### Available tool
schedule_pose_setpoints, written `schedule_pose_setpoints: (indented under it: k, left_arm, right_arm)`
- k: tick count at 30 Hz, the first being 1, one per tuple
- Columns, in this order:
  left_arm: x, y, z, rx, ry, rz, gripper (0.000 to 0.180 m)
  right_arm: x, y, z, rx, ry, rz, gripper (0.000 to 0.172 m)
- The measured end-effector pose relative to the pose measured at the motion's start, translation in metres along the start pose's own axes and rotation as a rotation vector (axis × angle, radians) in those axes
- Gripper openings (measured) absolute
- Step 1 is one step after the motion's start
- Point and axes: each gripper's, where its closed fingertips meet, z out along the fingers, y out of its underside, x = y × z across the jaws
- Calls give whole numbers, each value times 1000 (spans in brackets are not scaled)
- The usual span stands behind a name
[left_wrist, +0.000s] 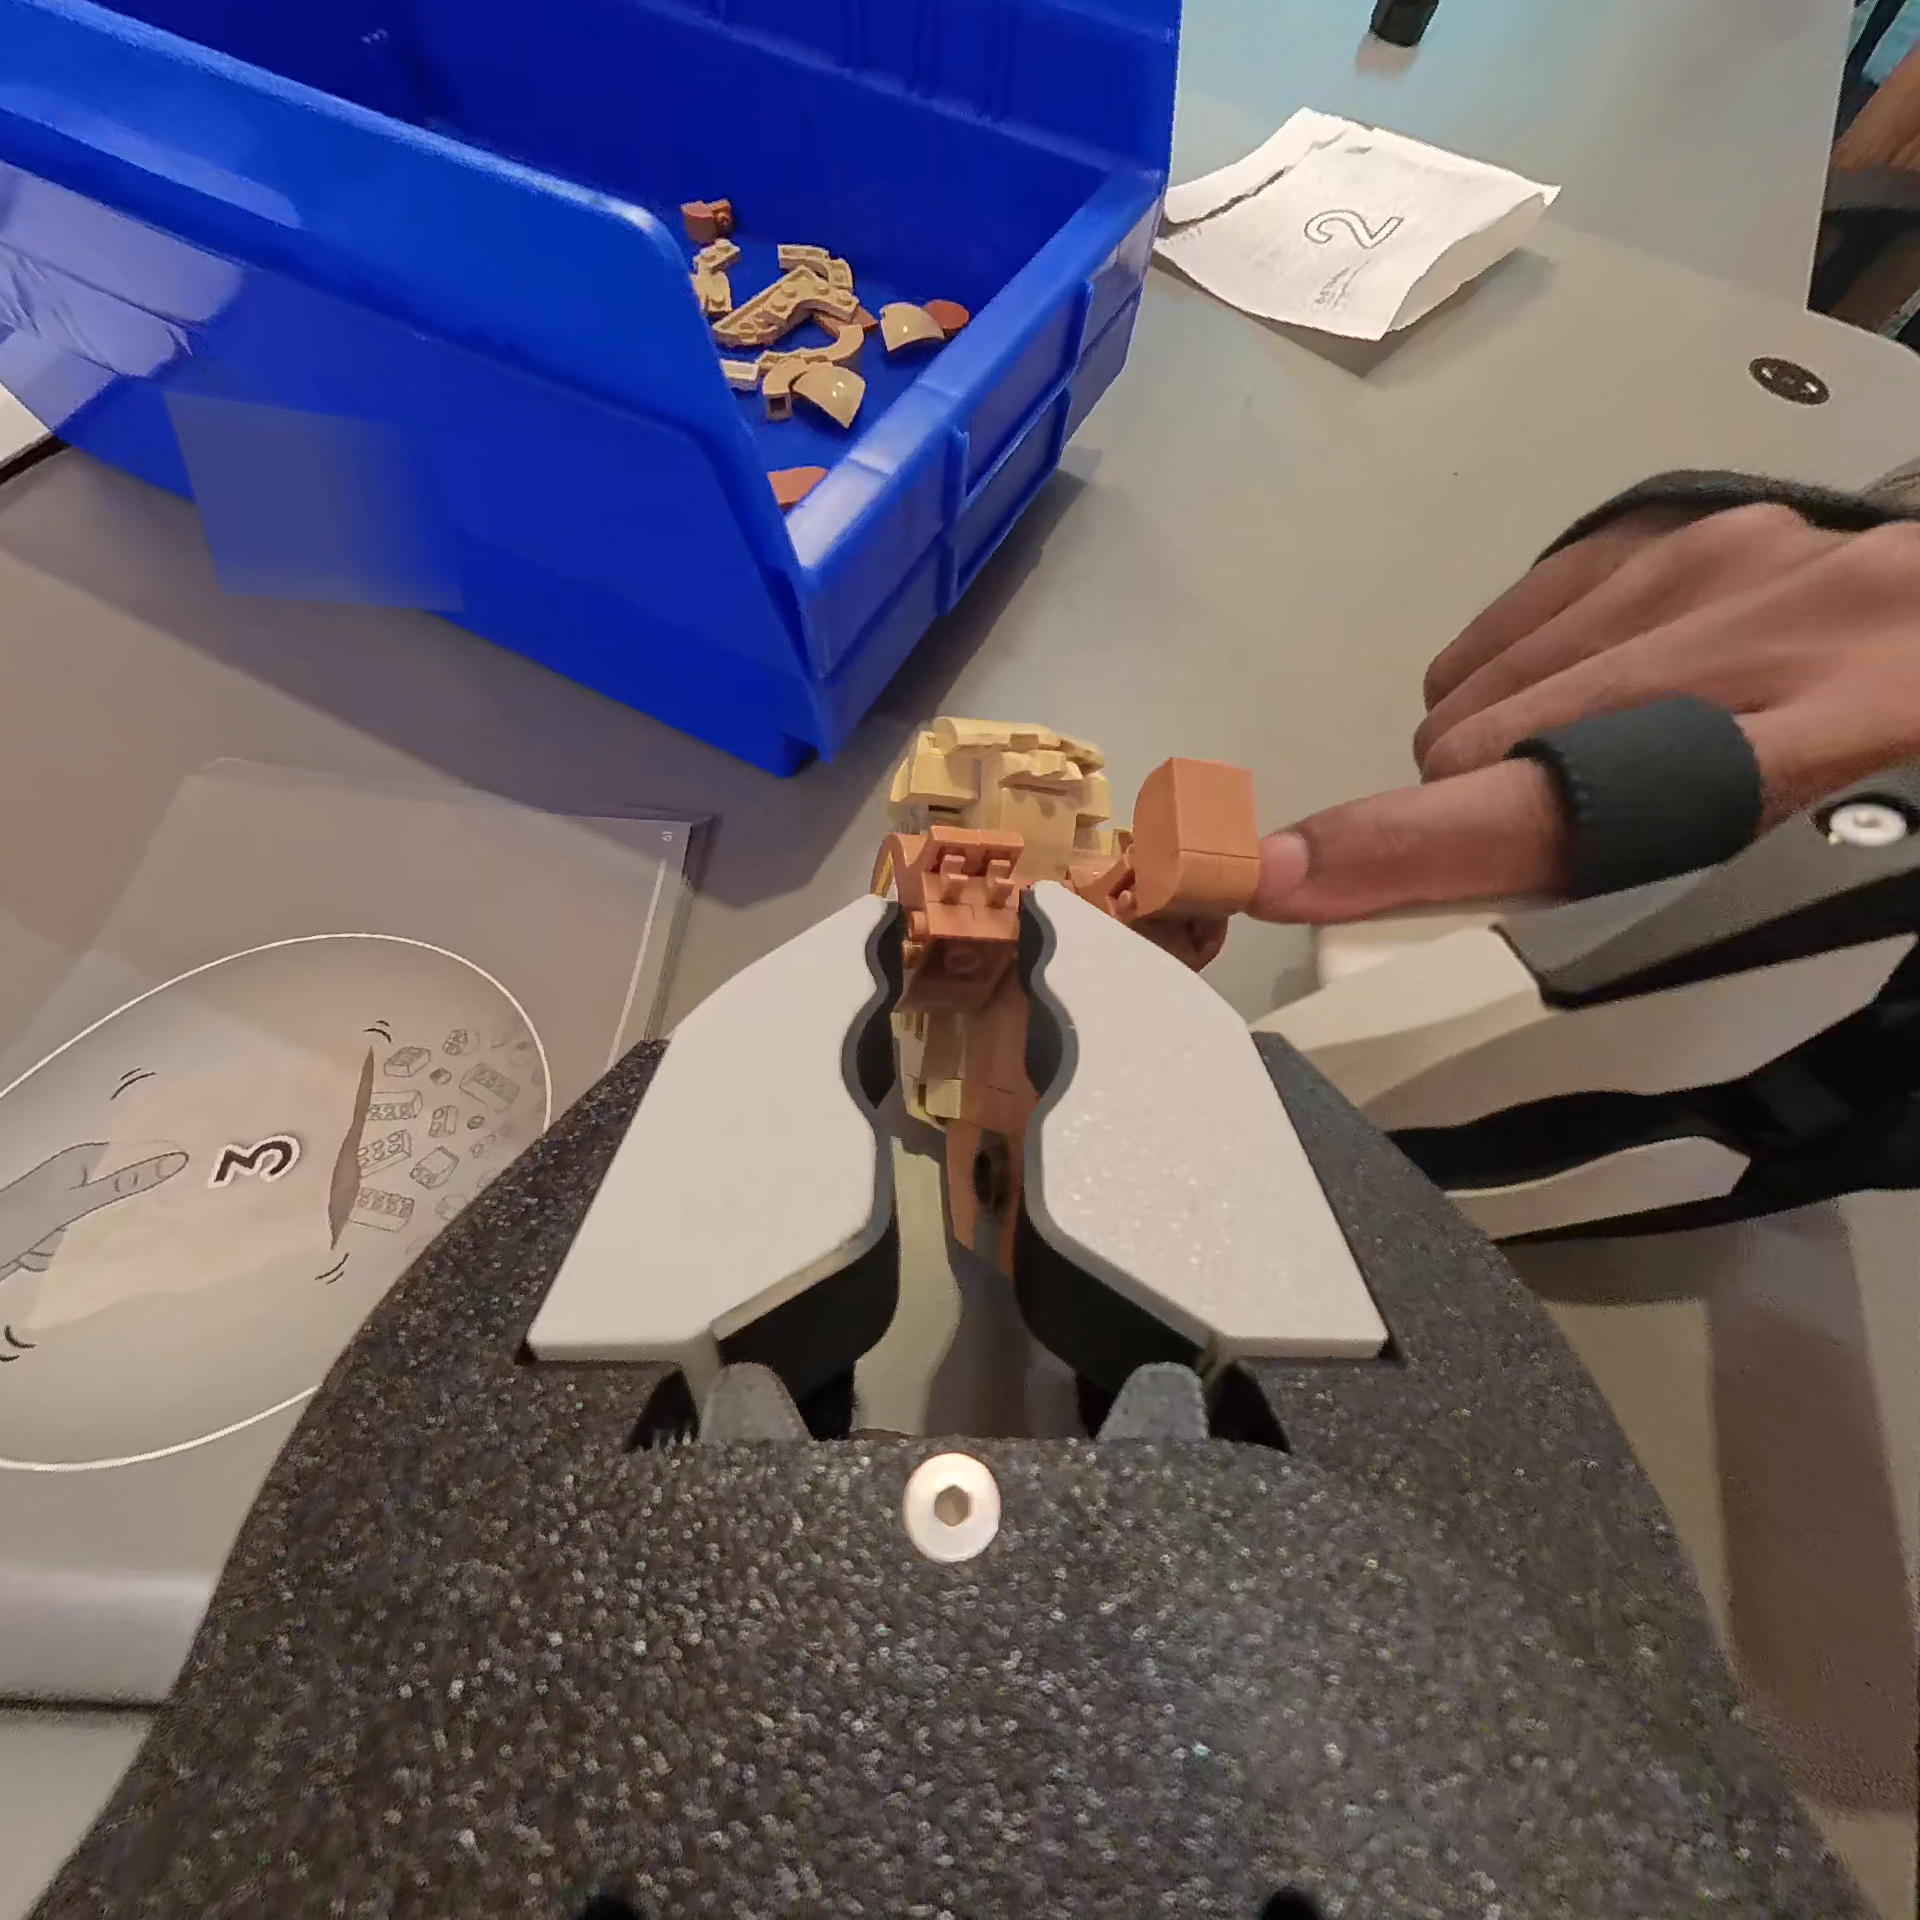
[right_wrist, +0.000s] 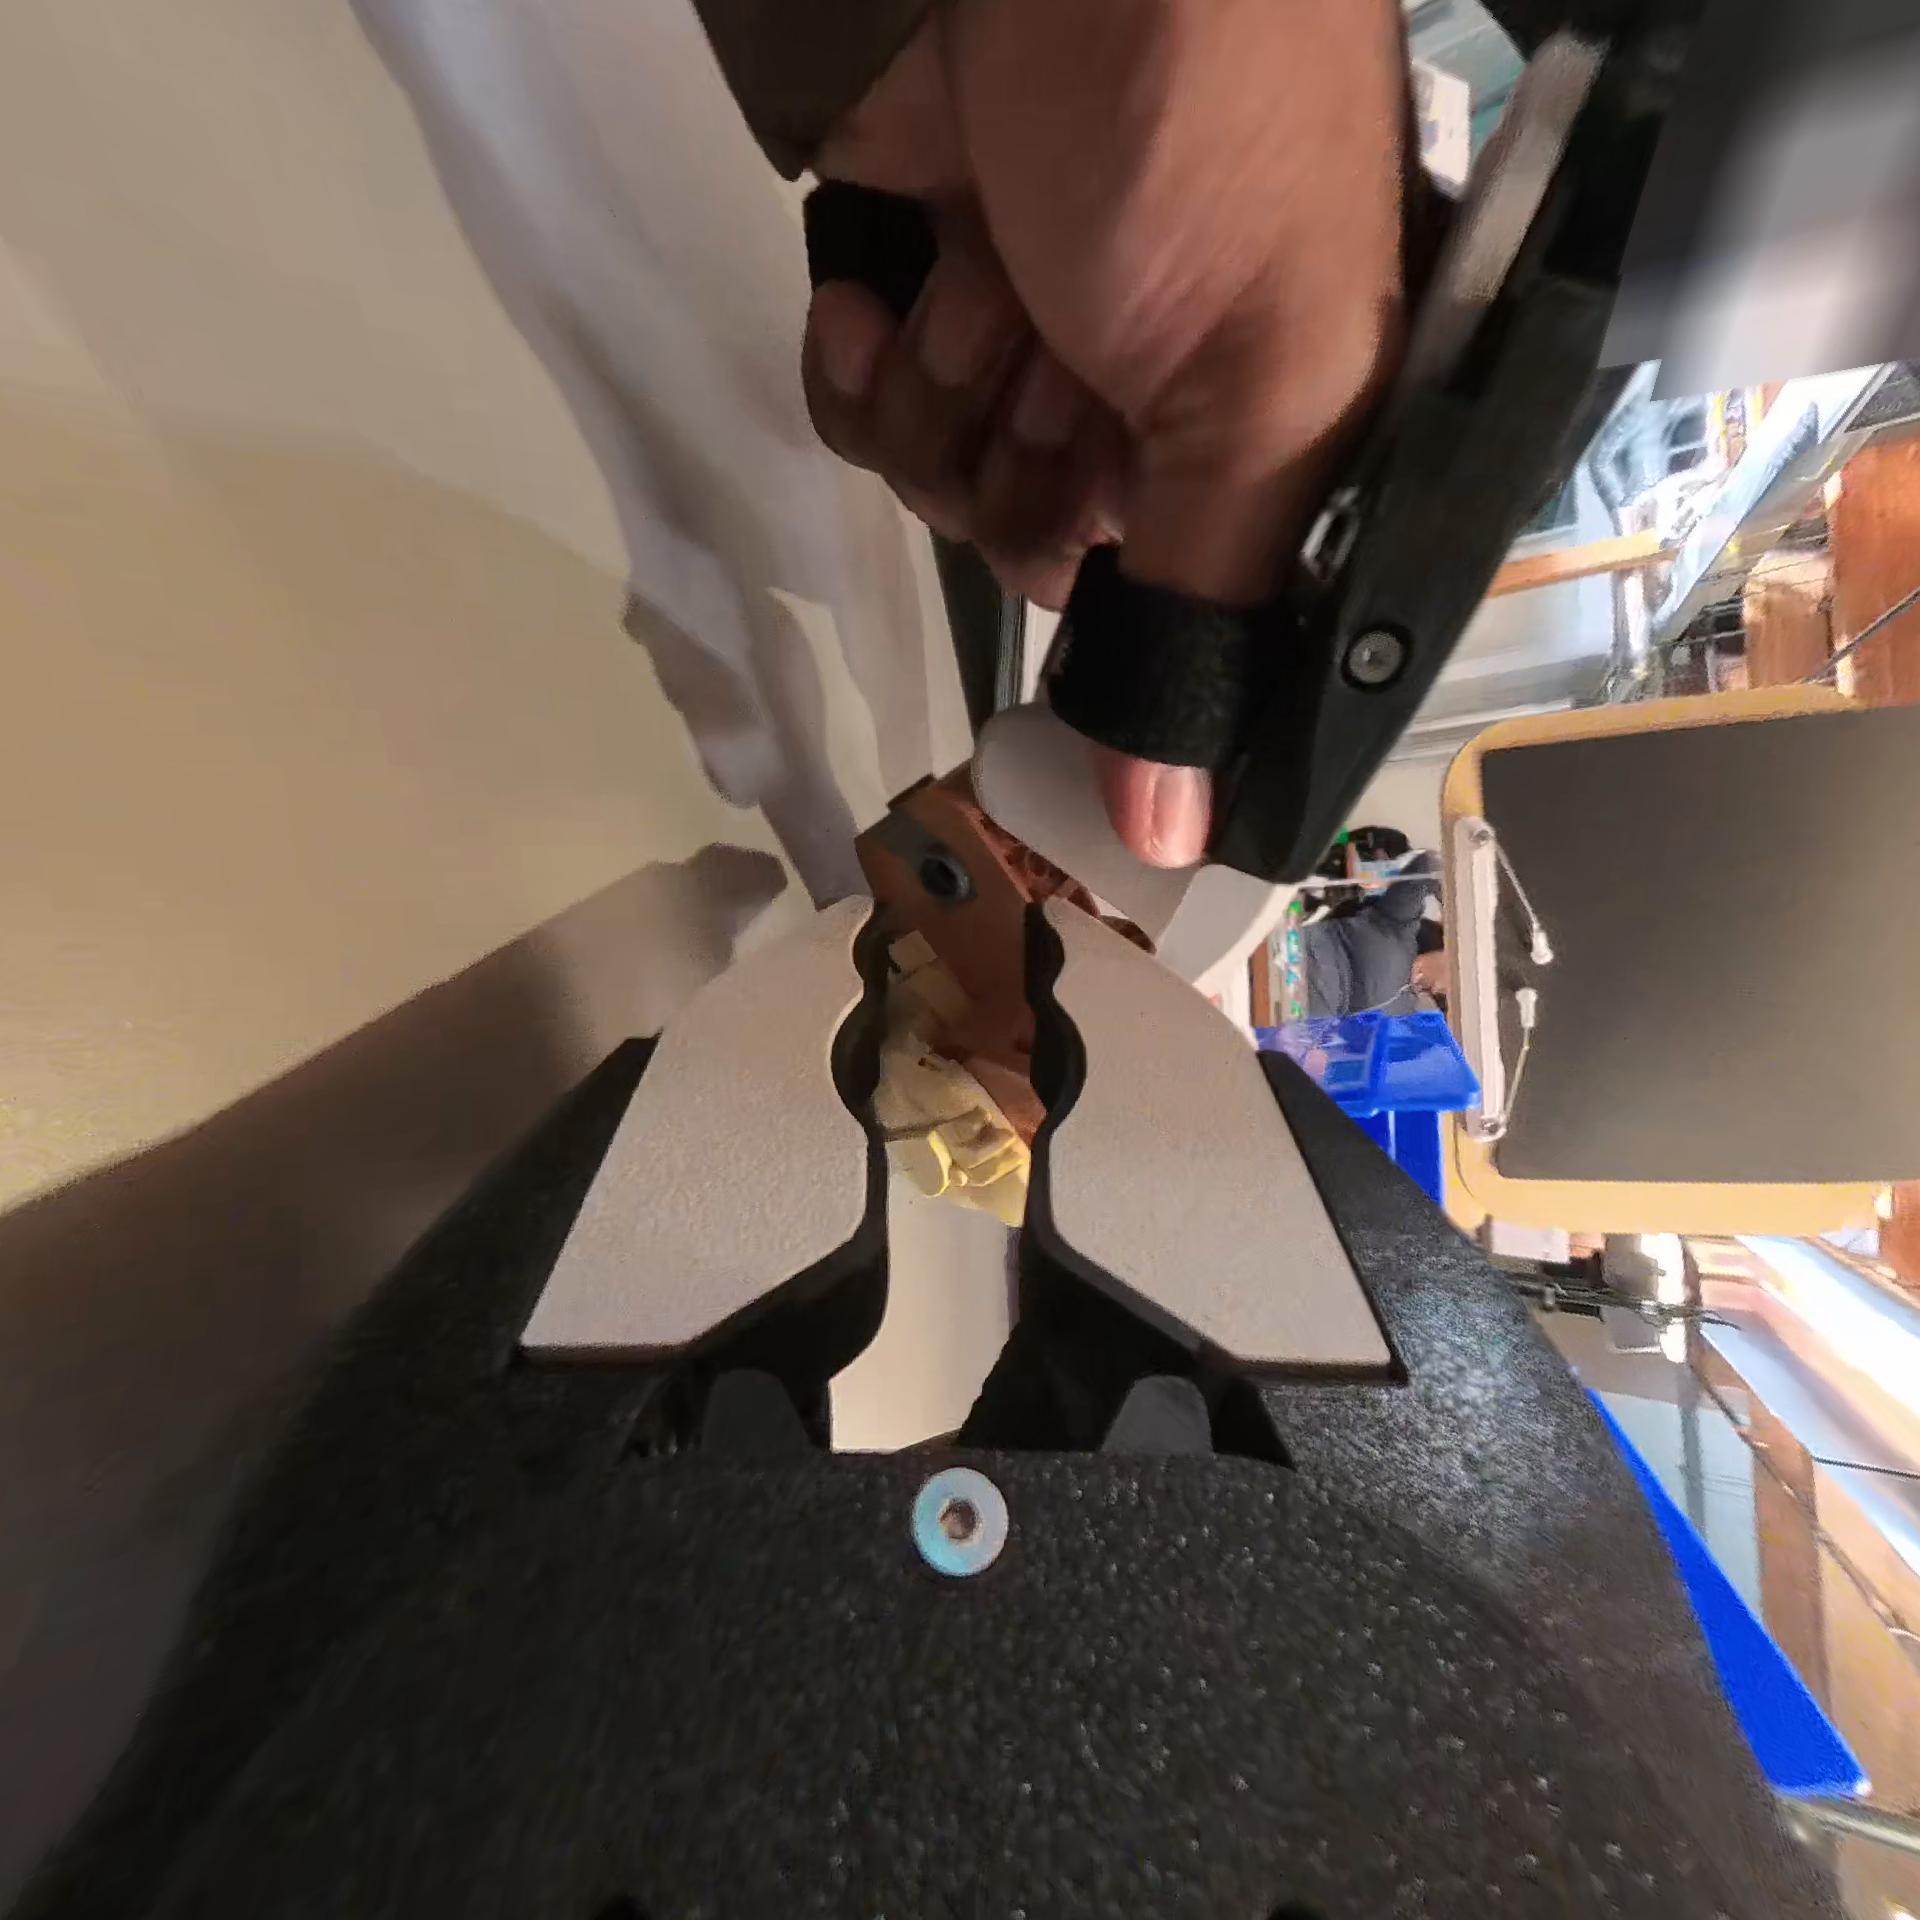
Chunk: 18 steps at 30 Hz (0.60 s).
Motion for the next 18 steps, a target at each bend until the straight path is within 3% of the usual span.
schedule_pose_setpoints:
  k: [6, 11, 18]
  left_arm:
    - [-5, 0, -2, 19, 19, -115, 21]
    - [-5, 0, -2, 29, 35, -118, 21]
    - [18, 6, -13, 43, 111, 240, 21]
  right_arm:
    - [2, -8, 3, -49, 55, -62, 24]
    - [1, -16, 0, -6, 36, 27, 24]
    - [24, -29, -43, 276, 27, 203, 20]
